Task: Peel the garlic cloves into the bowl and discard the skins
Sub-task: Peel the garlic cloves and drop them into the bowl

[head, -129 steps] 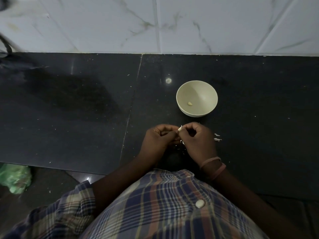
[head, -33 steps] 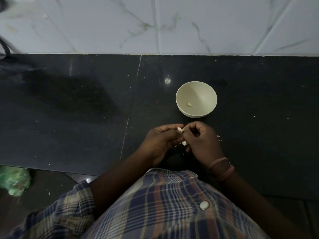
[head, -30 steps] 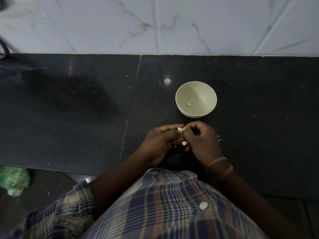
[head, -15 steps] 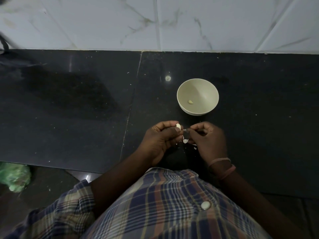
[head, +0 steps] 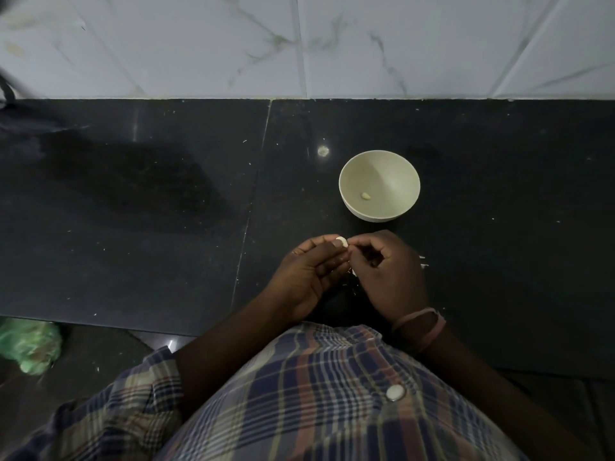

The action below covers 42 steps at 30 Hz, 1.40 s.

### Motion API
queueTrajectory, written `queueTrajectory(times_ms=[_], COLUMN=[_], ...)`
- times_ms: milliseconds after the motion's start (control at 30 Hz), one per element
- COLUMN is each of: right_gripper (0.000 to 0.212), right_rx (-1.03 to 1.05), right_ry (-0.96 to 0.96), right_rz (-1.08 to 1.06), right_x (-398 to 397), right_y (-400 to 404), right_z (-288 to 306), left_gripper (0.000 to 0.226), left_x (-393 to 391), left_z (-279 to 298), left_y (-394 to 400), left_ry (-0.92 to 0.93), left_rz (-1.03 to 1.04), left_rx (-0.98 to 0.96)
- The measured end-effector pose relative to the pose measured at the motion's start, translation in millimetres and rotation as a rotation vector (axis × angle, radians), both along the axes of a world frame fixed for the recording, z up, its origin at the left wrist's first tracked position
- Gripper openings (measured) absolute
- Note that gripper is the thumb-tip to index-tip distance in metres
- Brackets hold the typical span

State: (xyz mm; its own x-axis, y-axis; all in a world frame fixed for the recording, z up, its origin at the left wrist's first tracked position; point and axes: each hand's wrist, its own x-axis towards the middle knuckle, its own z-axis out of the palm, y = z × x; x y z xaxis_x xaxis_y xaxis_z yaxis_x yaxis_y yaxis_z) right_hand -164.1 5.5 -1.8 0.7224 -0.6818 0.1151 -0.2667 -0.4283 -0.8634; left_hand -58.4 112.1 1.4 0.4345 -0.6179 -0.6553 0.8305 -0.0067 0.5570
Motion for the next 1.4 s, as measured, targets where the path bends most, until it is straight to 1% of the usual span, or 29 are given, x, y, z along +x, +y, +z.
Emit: queueTrajectory(times_ms=[167, 300, 433, 667, 900, 1067, 1133, 1267, 1400], right_gripper=[0.008, 0.005, 0.002, 0.002, 0.004, 0.002, 0.001, 0.008, 0.011], right_rx=[-0.005, -0.042, -0.010, 0.058, 0.124, 0.208, 0.228, 0.206, 0.313], right_ry=[0.020, 0.064, 0.111, 0.162, 0.176, 0.207, 0.207, 0.186, 0.161], right_rz=[-0.033, -0.041, -0.039, -0.014, -0.041, -0.032, -0.028, -0.041, -0.051], right_x=[1.4, 2.5, 5.7, 4.5, 4.6, 1.0, -0.2, -1.3, -0.3], right_y=[0.9, 2.2, 0.7, -2.2, -2.0, 0.0, -0.1, -0.1, 0.2], right_z=[0.4, 4.5, 6.5, 11.2, 15.3, 12.5, 10.7, 9.7, 9.4], left_gripper=[0.009, 0.008, 0.007, 0.008, 0.010, 0.015, 0.019, 0.016, 0.013], left_x=[-0.9, -3.6, -5.9, -8.5, -7.8, -7.4, -6.6, -6.6, -7.4], left_z=[0.5, 2.2, 3.3, 4.8, 7.0, 7.9, 7.3, 5.8, 4.7], left_y=[-0.3, 0.7, 2.7, 3.6, 4.8, 4.7, 4.5, 3.2, 3.1], left_ry=[-0.014, -0.132, -0.233, -0.309, -0.247, -0.119, -0.095, -0.115, -0.127], left_rz=[0.005, -0.006, 0.009, 0.026, -0.006, -0.069, -0.083, -0.096, -0.084], left_rx=[-0.007, -0.021, -0.023, -0.001, -0.035, -0.050, -0.050, -0.070, -0.091])
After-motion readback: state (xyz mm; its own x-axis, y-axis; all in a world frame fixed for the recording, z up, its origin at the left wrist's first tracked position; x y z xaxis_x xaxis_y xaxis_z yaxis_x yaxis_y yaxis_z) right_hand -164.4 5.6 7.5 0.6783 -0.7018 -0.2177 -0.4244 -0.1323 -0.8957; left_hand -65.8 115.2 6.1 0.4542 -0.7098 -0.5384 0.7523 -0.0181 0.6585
